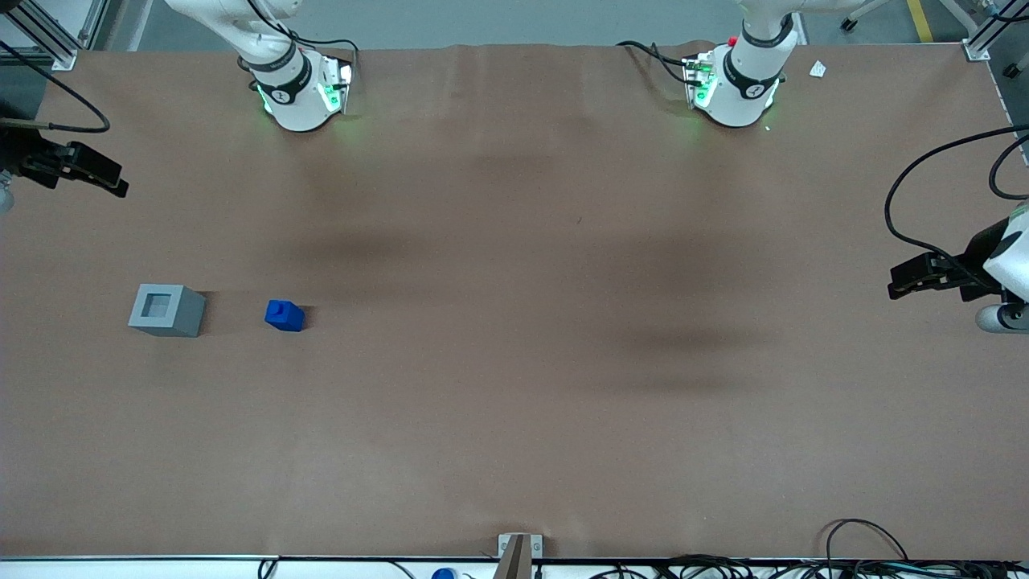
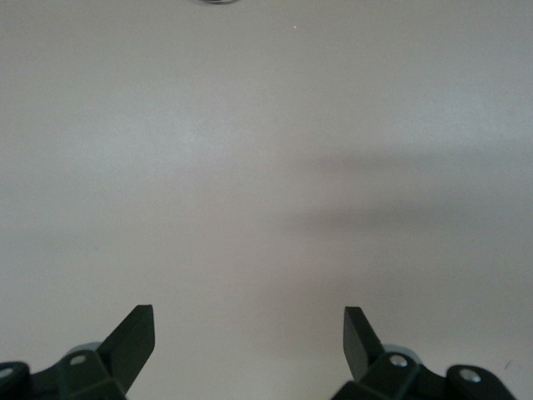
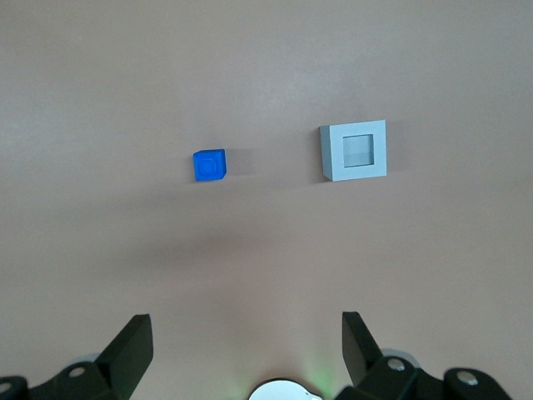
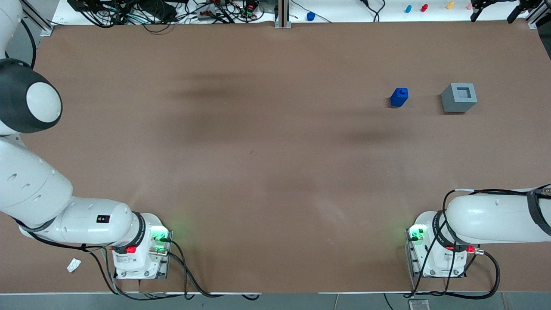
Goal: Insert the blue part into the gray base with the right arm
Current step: 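Move the open right gripper over the blue block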
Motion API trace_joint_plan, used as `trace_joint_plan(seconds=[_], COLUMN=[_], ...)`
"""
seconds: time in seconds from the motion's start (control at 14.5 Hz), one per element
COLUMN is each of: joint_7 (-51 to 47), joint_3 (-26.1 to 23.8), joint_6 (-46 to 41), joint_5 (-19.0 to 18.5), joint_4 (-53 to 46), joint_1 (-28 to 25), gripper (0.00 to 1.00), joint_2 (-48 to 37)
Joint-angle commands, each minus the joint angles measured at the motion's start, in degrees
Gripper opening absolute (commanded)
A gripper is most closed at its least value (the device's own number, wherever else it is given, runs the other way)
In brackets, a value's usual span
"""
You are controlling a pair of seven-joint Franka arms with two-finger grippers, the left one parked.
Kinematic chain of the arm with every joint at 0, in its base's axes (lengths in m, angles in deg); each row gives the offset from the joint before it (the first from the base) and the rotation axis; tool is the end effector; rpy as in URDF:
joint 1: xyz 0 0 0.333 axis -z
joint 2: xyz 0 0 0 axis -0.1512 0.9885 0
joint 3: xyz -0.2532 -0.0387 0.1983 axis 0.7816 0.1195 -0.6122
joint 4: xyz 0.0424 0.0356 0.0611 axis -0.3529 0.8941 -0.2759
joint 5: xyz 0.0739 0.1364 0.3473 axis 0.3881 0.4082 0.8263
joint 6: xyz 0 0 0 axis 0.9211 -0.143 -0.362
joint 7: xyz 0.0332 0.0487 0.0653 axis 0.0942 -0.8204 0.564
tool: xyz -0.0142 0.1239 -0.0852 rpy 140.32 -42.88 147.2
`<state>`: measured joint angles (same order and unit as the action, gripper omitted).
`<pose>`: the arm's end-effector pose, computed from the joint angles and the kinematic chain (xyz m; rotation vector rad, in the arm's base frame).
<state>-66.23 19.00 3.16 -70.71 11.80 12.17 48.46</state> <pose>0.5031 -0.0214 0.5906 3.1017 -0.2131 -0.1522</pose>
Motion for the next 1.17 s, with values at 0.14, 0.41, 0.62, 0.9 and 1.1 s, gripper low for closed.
trace_joint_plan(seconds=[0.14,0.41,0.62,0.9,1.1], joint_7=[-0.09,0.0,0.35,0.17,-0.09], joint_3=[-0.16,-0.07,-0.07,0.02,-0.25], joint_6=[0.33,4.13,3.51,4.64,7.54], joint_5=[-0.11,2.34,2.97,4.11,5.86], joint_4=[-1.55,1.44,1.52,0.83,0.82], joint_1=[0.4,1.01,0.66,2.76,2.33], gripper=[1.0,1.0,1.0,1.0,1.0], joint_2=[1.94,5.35,9.84,15.82,21.35])
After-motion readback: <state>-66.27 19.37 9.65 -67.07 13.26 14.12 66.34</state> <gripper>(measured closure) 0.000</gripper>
